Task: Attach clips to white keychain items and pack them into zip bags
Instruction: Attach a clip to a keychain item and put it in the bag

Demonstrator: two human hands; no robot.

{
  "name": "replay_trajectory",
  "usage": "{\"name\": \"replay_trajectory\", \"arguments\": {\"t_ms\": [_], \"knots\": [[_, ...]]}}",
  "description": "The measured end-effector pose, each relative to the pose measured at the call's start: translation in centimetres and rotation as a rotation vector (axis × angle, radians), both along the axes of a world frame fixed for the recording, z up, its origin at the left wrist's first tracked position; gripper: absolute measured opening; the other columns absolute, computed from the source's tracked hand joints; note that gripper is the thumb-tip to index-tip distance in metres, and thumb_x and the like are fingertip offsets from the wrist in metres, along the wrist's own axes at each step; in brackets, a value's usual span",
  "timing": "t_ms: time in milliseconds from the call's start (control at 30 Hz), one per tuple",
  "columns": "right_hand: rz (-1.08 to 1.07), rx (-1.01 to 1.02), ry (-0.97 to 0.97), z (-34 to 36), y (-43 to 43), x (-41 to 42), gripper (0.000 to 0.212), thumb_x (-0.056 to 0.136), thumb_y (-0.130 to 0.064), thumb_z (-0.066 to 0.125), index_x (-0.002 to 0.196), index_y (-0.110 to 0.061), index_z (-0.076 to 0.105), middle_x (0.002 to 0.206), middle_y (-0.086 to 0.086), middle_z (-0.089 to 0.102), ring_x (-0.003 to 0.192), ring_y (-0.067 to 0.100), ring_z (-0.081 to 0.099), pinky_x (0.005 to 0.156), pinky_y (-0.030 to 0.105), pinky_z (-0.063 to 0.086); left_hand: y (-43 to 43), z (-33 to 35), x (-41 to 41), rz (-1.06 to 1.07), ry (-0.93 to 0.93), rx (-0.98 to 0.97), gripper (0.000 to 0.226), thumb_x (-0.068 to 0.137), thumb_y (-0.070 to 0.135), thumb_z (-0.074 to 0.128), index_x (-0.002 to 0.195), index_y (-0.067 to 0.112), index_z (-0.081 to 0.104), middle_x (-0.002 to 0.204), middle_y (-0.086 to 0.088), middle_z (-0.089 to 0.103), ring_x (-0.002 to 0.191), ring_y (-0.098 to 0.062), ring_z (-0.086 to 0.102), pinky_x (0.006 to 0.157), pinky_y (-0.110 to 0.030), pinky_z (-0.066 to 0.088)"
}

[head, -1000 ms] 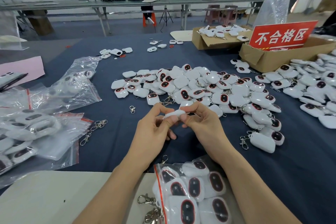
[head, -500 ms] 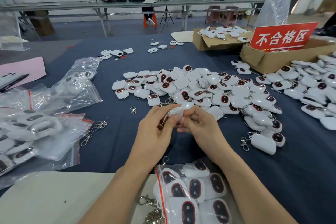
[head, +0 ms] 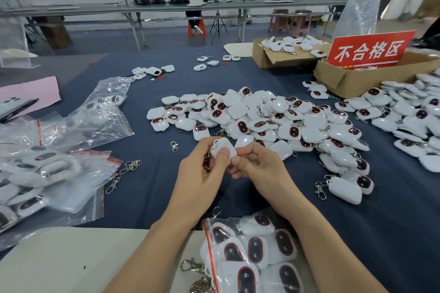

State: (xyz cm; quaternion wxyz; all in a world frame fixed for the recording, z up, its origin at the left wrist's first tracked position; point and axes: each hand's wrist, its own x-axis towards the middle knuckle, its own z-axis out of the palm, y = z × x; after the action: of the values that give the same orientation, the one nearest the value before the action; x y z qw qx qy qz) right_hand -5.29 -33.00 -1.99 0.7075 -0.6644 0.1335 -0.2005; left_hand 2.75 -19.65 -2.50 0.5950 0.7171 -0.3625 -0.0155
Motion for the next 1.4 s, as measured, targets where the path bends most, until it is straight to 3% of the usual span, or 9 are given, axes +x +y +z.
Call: {"name": "replay_trajectory", "arguments": {"t_ms": [133, 233, 300, 433, 533, 733, 1000, 1133, 1400], "knots": [[-0.003, 0.016, -0.001, 0.2, 0.1, 0.0, 0.012, 0.093, 0.003, 0.064, 0.091, -0.009, 0.062, 0.069, 0.001, 0.072, 0.064, 0.01, 0.069, 0.063, 0.02, 0.056, 0.0, 0.2, -0.1, -0.009, 0.062, 0.009, 0.015, 0.095, 0.049, 0.053, 0.099, 0.036, 0.059, 0.075, -0.005, 0.064, 0.064, -0.035, 0.057, 0.06, -0.05, 0.051], [-0.005, 0.054, -0.012, 0.4, 0.1, -0.2, 0.01, 0.093, 0.002, 0.065, 0.093, -0.008, 0.062, 0.068, 0.002, 0.072, 0.063, 0.01, 0.069, 0.062, 0.02, 0.056, 0.1, 0.2, 0.0, -0.016, 0.08, -0.008, 0.007, 0.101, 0.037, 0.055, 0.1, 0.036, 0.061, 0.071, 0.003, 0.064, 0.059, -0.017, 0.058, 0.056, -0.03, 0.05], [-0.002, 0.081, -0.029, 0.6, 0.2, -0.3, 0.009, 0.092, 0.0, 0.067, 0.095, -0.007, 0.063, 0.069, 0.003, 0.072, 0.064, 0.011, 0.069, 0.062, 0.02, 0.057, 0.0, 0.2, 0.1, -0.013, 0.094, -0.021, 0.013, 0.103, 0.031, 0.055, 0.108, 0.042, 0.062, 0.073, 0.009, 0.066, 0.06, -0.008, 0.06, 0.059, -0.018, 0.049], [0.035, 0.07, -0.08, 0.8, 0.4, -0.6, 0.019, 0.089, -0.002, 0.07, 0.104, -0.012, 0.065, 0.077, 0.01, 0.07, 0.071, 0.013, 0.07, 0.066, 0.022, 0.058, -0.1, 0.5, 0.3, -0.03, 0.175, -0.063, 0.023, 0.106, 0.026, 0.052, 0.123, 0.04, 0.06, 0.068, 0.008, 0.063, 0.056, -0.011, 0.058, 0.06, -0.02, 0.051], [0.068, -0.017, -0.095, 0.9, 0.5, -0.6, 0.029, 0.089, -0.002, 0.07, 0.109, -0.022, 0.068, 0.073, -0.002, 0.069, 0.072, 0.011, 0.068, 0.066, 0.022, 0.057, 0.2, 0.9, 0.8, -0.124, 0.272, -0.054, 0.021, 0.106, 0.027, 0.051, 0.119, 0.033, 0.067, 0.067, 0.005, 0.062, 0.054, -0.014, 0.053, 0.06, -0.022, 0.049], [-0.018, -0.002, -0.144, 1.1, 0.5, -0.6, 0.025, 0.085, -0.005, 0.074, 0.089, -0.03, 0.076, 0.081, 0.002, 0.074, 0.07, 0.011, 0.067, 0.062, 0.022, 0.057, 0.3, 1.2, 0.4, -0.295, 0.315, -0.061, 0.034, 0.094, 0.054, 0.054, 0.117, 0.037, 0.07, 0.074, 0.002, 0.06, 0.063, -0.014, 0.056, 0.063, -0.026, 0.051], [0.039, 0.037, -0.18, 0.8, 0.3, -0.7, 0.008, 0.075, -0.019, 0.077, 0.081, -0.024, 0.074, 0.073, 0.007, 0.072, 0.067, 0.016, 0.066, 0.063, 0.023, 0.055, 0.0, 1.4, 0.0, -0.313, 0.414, -0.142, 0.028, 0.094, 0.042, 0.054, 0.103, 0.027, 0.076, 0.074, -0.002, 0.064, 0.068, -0.014, 0.061, 0.058, -0.025, 0.052], [0.031, 0.044, -0.171, 0.3, 0.1, -0.4, 0.011, 0.079, -0.004, 0.075, 0.08, -0.013, 0.068, 0.07, 0.007, 0.072, 0.063, 0.016, 0.065, 0.062, 0.022, 0.055, -0.1, 1.4, -0.1, -0.311, 0.432, -0.155, 0.029, 0.093, 0.043, 0.053, 0.1, 0.025, 0.074, 0.074, -0.005, 0.065, 0.067, -0.014, 0.061, 0.057, -0.024, 0.05], [0.044, 0.083, -0.153, 0.5, 0.3, -0.3, 0.01, 0.069, -0.021, 0.078, 0.074, -0.02, 0.07, 0.07, 0.007, 0.073, 0.064, 0.014, 0.069, 0.065, 0.02, 0.058, -0.2, 1.0, 0.2, -0.285, 0.373, -0.128, 0.026, 0.096, 0.044, 0.053, 0.098, 0.029, 0.073, 0.074, 0.0, 0.064, 0.067, -0.011, 0.059, 0.057, -0.025, 0.051]]}}
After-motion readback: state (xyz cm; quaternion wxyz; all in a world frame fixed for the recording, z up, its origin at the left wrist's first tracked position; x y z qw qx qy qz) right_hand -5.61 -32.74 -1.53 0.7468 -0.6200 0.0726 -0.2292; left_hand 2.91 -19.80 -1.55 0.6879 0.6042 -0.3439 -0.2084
